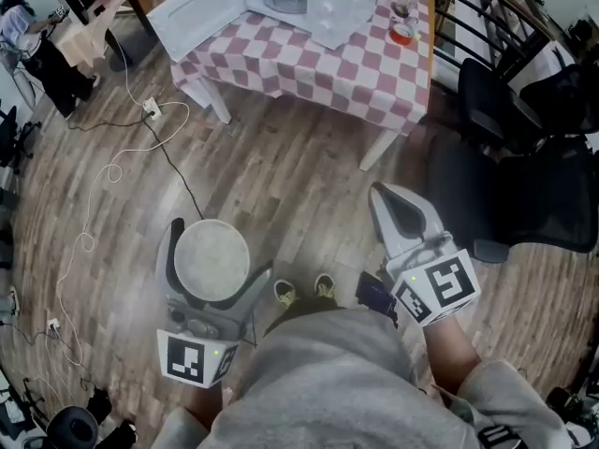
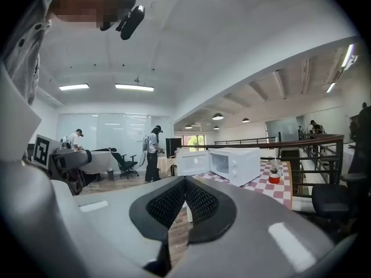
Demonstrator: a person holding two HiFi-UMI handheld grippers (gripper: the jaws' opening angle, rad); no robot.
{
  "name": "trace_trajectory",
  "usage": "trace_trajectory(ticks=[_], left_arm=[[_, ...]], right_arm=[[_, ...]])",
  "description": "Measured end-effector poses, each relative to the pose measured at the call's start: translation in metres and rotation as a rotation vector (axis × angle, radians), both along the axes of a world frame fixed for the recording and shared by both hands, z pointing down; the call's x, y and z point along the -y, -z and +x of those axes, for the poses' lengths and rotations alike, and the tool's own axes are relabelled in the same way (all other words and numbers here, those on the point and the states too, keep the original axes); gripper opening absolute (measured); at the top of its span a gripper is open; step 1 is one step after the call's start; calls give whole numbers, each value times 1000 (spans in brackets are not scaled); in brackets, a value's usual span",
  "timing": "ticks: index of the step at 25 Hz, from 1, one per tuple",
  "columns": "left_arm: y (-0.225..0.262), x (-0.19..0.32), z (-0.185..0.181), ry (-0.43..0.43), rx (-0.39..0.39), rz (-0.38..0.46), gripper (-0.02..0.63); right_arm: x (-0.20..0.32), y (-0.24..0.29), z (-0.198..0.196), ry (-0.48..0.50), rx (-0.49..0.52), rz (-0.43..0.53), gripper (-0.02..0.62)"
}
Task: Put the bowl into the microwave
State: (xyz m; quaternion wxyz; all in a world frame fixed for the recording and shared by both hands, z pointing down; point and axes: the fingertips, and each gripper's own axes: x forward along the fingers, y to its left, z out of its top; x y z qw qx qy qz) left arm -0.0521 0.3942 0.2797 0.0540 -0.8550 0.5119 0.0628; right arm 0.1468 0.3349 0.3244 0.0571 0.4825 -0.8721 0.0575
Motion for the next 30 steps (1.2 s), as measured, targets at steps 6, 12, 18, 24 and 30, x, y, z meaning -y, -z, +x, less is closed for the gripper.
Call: trace_trajectory(ticks=[6,12,18,24,30], left_arm=[[0,0,-1,-13,-8,-3,542],[1,0,-12,-15,-23,5,543],[2,-3,-31,-15,-18,27,541],[0,-8,-52,-17,-25,43,543],[4,-12,-66,-24,-41,51,543]], right_arm=[[-3,3,-4,-6,18,15,-2],[-6,3,-8,-39,44,1,-2],[-10,1,-33,-30,9,-4,-2],[-15,5,-58,-24,7,23,-2],[-21,9,-73,-11,-5,31,-2]])
